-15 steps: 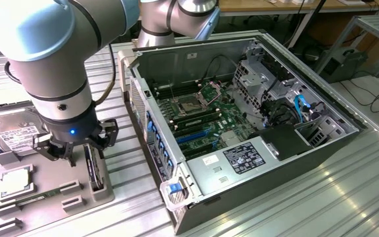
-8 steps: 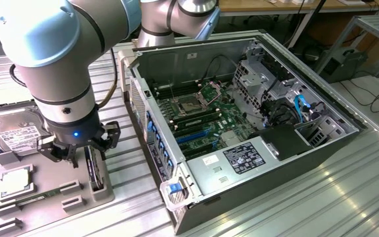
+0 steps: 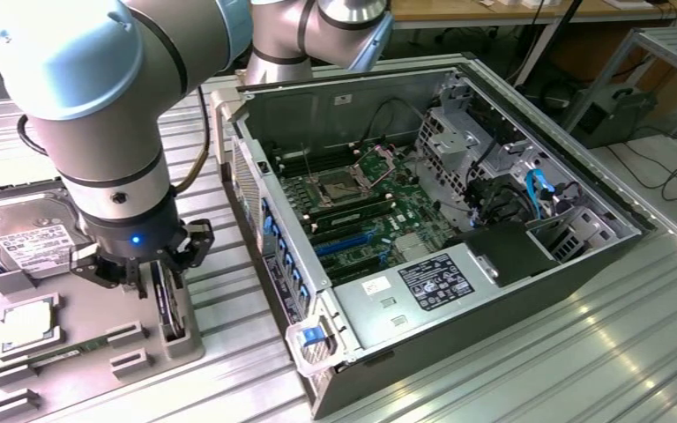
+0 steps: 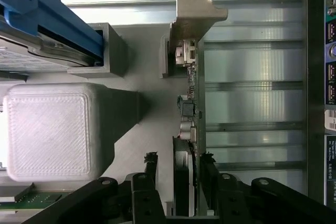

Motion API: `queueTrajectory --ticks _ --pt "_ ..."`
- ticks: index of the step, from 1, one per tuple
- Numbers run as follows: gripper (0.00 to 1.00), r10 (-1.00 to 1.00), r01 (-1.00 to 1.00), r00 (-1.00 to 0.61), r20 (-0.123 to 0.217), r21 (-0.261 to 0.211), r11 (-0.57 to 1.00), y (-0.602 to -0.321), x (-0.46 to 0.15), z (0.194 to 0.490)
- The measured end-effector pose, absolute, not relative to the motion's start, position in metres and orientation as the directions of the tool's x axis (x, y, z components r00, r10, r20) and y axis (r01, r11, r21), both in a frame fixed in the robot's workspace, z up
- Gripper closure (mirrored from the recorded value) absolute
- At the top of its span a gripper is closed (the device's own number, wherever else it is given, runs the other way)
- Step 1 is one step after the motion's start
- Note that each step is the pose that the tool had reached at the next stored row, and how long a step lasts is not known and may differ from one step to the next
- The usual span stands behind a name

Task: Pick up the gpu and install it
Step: 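Pick up the gpu and move the gpu toward the slot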

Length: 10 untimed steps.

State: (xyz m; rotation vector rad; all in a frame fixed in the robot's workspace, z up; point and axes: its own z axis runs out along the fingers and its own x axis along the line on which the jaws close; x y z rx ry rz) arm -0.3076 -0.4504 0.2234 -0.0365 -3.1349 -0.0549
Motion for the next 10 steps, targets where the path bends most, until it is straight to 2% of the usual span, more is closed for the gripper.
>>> queueTrajectory --ticks 1,2,4,5,10 --pt "0.56 0.023 0.023 -1.000 0.006 0.035 0.999 -0.4504 -0.3076 0.2232" --pt "0.63 0.023 0.023 -1.000 0.006 0.035 0.999 -0.4504 -0.3076 0.2231" --pt "0.63 0.023 0.023 -1.000 0.006 0.035 0.999 -0.4503 -0.3076 0.2229" --pt "0.70 0.023 0.023 -1.000 0.006 0.035 0.999 -0.4504 -0.3076 0.2228" --pt "0.71 0.023 0.023 -1.000 0.006 0.035 0.999 -0.4504 -0.3073 0.2225"
